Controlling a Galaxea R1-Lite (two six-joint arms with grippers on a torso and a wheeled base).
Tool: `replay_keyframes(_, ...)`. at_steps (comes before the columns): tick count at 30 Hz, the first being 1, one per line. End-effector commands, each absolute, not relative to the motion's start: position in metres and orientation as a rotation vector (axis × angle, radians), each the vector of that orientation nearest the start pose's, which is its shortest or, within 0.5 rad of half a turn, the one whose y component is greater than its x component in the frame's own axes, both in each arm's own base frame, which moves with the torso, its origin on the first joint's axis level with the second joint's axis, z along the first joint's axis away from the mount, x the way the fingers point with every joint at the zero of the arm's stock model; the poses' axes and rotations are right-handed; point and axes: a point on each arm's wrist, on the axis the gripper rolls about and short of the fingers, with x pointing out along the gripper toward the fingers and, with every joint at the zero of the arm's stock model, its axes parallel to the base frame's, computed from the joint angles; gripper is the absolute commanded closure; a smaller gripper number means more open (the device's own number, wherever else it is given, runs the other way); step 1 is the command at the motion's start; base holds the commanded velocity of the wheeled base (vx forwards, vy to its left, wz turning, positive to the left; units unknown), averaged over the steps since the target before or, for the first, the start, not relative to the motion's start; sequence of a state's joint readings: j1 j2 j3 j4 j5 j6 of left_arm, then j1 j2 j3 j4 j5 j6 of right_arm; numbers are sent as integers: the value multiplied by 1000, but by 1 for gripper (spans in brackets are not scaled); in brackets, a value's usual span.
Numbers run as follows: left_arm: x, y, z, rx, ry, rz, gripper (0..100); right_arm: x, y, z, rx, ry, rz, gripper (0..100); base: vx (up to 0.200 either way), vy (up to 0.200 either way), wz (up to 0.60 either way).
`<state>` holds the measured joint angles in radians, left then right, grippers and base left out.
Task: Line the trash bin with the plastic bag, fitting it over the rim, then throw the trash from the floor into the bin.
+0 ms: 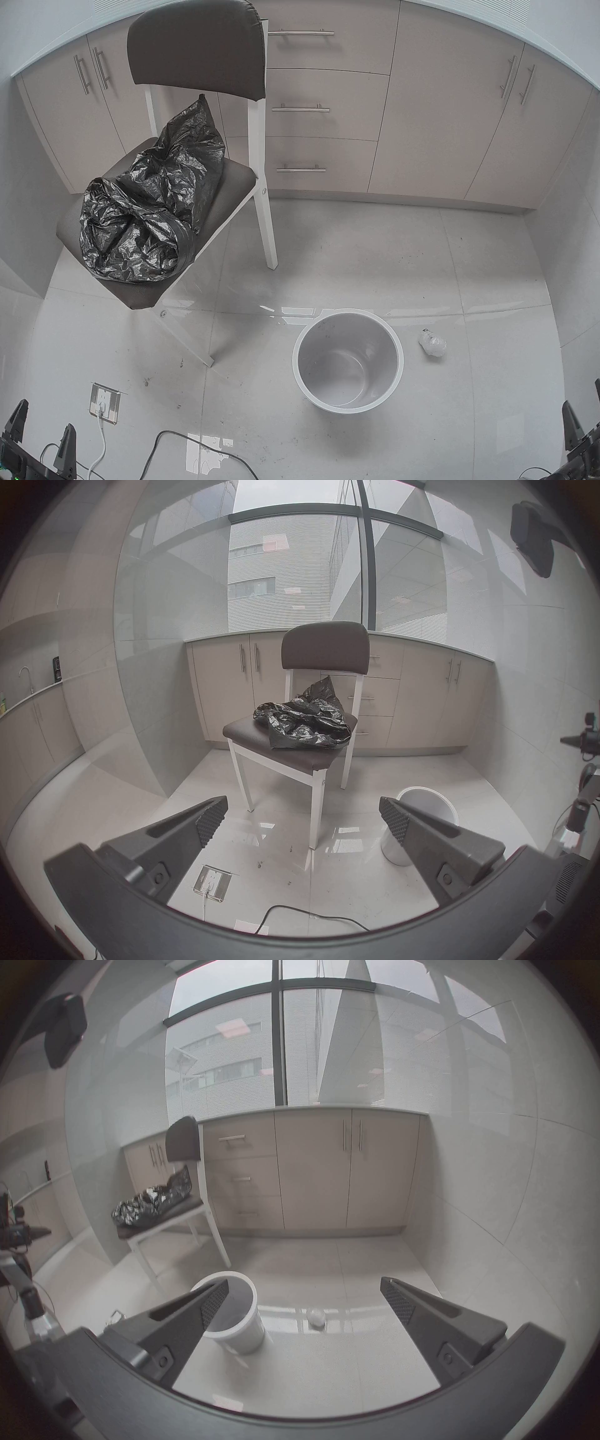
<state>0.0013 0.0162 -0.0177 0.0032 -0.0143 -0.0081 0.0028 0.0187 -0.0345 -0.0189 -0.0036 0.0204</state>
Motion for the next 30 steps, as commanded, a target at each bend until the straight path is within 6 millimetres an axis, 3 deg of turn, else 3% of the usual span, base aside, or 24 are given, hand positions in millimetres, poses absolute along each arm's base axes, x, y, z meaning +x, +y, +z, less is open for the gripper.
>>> replay_keyframes(1, -23, 0, 76, -5, 2, -12, 0, -52, -4, 251, 215, -352, 92, 0, 0, 0, 0)
replay_keyframes(3, -27, 0, 90, -21, -47, -19, 0, -46, -5, 287, 177, -339, 111, 0, 0, 0, 0)
replay_keyframes(4, -33, 0, 117, -44, -110, -18, 0, -37, -4, 296, 144, -306, 113, 0, 0, 0, 0)
replay_keyframes(5, -39, 0, 146, -89, -146, -33, 0, -26, -3, 300, 129, -278, 112, 0, 0, 0, 0)
replay_keyframes(8, -43, 1, 194, -183, -156, -62, 0, 11, 1, 307, 140, -237, 139, 0, 0, 0, 0)
replay_keyframes(12, -32, 1, 203, -184, -81, -88, 0, 54, 11, 302, 263, -202, 232, 0, 0, 0, 0)
replay_keyframes(13, -32, 1, 203, -184, -81, -88, 0, 54, 11, 302, 263, -202, 232, 0, 0, 0, 0)
replay_keyframes(14, -25, 1, 203, -185, -46, -108, 0, 73, 17, 291, 298, -157, 258, 0, 0, 0, 0)
replay_keyframes(16, -14, 0, 204, -188, 5, -148, 0, 90, 21, 278, 307, -106, 258, 0, 0, 0, 0)
replay_keyframes(20, 7, -2, 208, -208, 84, -170, 0, 107, 26, 259, 307, -64, 257, 0, 0, 0, 0)
replay_keyframes(25, 81, -10, 220, -326, 188, -142, 0, 125, 30, 241, 328, -69, 257, 0, 0, 0, 0)
replay_keyframes(30, 158, -1, 230, -358, 163, -43, 0, 126, 29, 235, 328, -55, 249, 0, 0, 0, 0)
